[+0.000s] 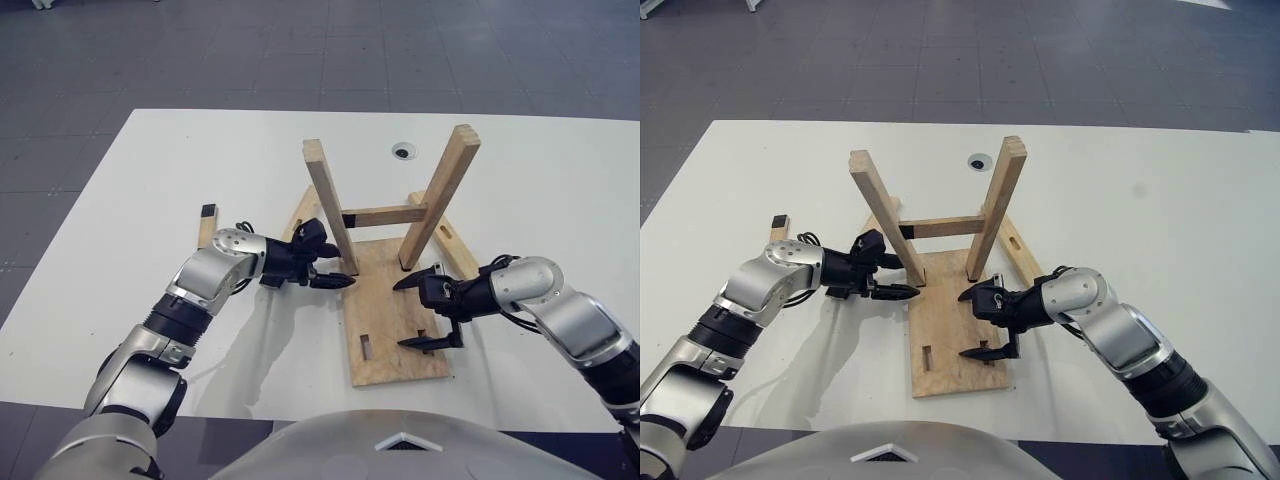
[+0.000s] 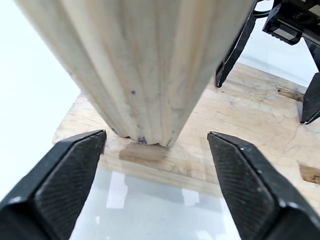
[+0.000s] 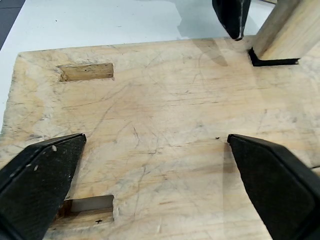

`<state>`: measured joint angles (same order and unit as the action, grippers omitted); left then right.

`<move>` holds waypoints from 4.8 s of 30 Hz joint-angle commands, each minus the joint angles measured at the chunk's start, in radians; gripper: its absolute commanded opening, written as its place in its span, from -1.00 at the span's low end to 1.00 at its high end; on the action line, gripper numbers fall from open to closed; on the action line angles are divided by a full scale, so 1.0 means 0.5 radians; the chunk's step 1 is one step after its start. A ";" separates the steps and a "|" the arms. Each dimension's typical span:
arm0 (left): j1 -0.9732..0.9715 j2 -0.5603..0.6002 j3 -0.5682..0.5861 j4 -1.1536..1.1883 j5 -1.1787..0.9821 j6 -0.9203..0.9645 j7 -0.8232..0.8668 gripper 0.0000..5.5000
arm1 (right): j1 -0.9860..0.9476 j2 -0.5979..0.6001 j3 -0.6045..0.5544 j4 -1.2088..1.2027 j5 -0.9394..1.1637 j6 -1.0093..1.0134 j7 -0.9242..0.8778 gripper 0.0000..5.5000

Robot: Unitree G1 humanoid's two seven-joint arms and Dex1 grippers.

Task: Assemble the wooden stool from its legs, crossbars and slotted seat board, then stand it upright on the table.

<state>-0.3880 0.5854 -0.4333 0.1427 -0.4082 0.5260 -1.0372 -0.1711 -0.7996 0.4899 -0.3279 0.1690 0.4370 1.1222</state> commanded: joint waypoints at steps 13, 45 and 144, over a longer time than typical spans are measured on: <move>-0.831 0.451 0.722 -0.031 -0.231 0.569 -0.368 0.63 | 0.098 0.131 0.021 0.429 -0.178 0.062 -0.213 0.90; -1.835 -0.847 1.636 -0.354 -0.284 1.108 2.086 0.35 | 0.118 0.141 0.052 0.388 -0.167 0.093 -0.253 0.90; 0.910 -0.390 1.245 0.121 0.073 0.310 1.627 -0.10 | -1.167 1.064 -1.467 -0.624 1.220 1.903 -1.584 1.00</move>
<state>-0.0300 0.4406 0.2466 0.1219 -0.3865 0.6100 -0.1923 -0.7041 -0.2733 -0.2221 -0.6567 0.7566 1.3658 0.3508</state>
